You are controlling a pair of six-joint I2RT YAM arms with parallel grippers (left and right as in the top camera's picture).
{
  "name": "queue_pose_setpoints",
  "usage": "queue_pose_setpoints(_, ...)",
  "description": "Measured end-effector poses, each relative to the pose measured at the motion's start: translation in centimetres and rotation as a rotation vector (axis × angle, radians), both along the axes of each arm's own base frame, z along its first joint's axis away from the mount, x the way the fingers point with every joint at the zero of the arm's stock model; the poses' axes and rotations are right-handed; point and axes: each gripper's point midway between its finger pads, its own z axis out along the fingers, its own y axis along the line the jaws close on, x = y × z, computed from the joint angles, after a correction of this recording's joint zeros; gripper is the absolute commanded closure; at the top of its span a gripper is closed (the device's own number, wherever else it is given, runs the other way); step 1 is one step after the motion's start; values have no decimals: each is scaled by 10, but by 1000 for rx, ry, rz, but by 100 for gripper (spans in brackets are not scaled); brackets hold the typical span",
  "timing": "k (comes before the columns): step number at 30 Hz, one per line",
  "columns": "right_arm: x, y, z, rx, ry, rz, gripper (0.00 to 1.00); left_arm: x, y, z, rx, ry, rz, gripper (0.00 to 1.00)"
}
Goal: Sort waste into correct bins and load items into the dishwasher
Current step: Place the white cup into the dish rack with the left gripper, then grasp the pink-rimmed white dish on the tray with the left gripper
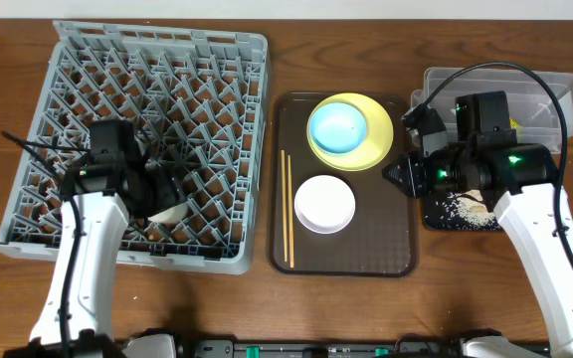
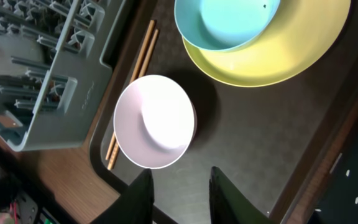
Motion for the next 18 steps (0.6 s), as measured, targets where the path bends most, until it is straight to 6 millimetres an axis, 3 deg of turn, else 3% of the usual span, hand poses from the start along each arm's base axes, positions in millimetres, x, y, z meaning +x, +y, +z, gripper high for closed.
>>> queue_pose_setpoints(6, 1, -8, 0, -44, -18, -20, 55, 7, -1, 33, 5, -108, -2, 12)
queue_pose_setpoints(10, 1, -19, 15, -82, -80, -63, 52, 7, -18, 39, -65, -133, -40, 13)
queue_pose_setpoints(14, 1, -43, 27, -127, -115, -175, 52, 11, -57, 44, -140, -158, -157, 14)
queue_pose_setpoints(18, 1, -72, 22, -186, -73, -323, 51, 15, -108, 52, -177, -208, -332, 15)
